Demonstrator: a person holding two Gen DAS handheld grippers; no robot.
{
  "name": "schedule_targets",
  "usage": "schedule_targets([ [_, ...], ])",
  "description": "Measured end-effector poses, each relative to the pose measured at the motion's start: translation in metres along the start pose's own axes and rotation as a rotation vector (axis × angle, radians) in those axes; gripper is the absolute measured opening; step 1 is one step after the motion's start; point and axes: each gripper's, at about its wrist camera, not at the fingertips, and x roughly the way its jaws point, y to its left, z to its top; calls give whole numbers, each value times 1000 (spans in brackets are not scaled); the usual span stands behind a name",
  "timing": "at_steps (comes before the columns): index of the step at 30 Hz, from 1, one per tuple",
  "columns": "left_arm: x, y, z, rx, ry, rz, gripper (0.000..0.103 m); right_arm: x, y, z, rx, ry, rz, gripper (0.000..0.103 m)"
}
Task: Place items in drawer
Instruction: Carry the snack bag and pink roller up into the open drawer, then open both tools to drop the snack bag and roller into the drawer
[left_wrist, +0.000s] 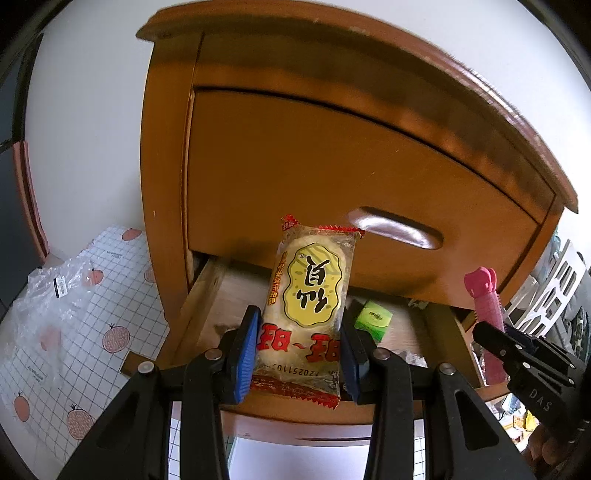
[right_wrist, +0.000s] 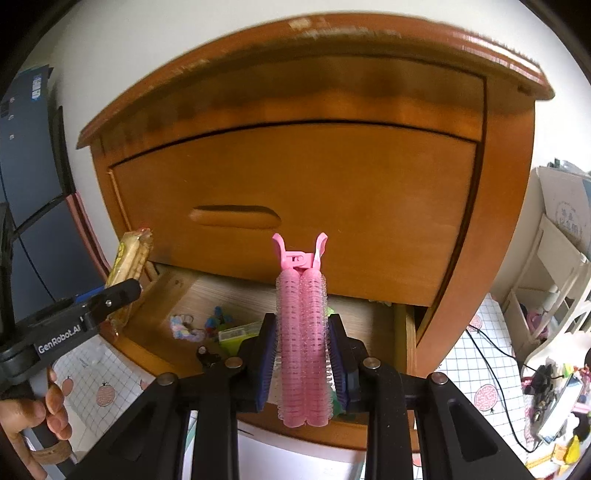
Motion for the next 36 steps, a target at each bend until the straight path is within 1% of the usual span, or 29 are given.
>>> schedule_targets([
  [7, 23, -1, -3, 13, 44, 5, 41, 24, -8, -1, -1, 51, -23, 29],
  [16, 46, -4, -14, 19, 107, 8, 41, 49, -21, -13, 27, 120, -33, 29],
  [21, 48, -6, -16, 40, 110, 17, 42, 54, -22, -16, 23, 134, -33, 30],
  [23, 48, -6, -15, 40, 111, 17, 45, 55, -21, -17, 18, 138, -35, 33],
  [24, 48, -5, -15, 37, 110, 19, 49, 54, -21, -17, 19, 137, -38, 36],
  [25, 49, -3, -14, 35, 106, 20, 50, 54, -21, -17, 20, 136, -41, 42],
  [27, 49, -4, -17, 37, 103, 23, 51, 52, -22, -17, 23, 131, -46, 50],
  [29, 44, -9, -18, 44, 103, 27, 54, 50, -22, -17, 26, 127, -51, 54],
  [31, 43, -9, -17, 44, 101, 36, 65, 48, -25, -17, 33, 126, -54, 63],
  [32, 42, -8, -16, 38, 98, 37, 73, 47, -26, -17, 37, 125, -55, 65],
  [33, 42, -7, -16, 32, 96, 39, 75, 46, -25, -19, 39, 124, -56, 67],
  [36, 40, -7, -14, 26, 88, 47, 75, 43, -23, -18, 40, 122, -62, 73],
])
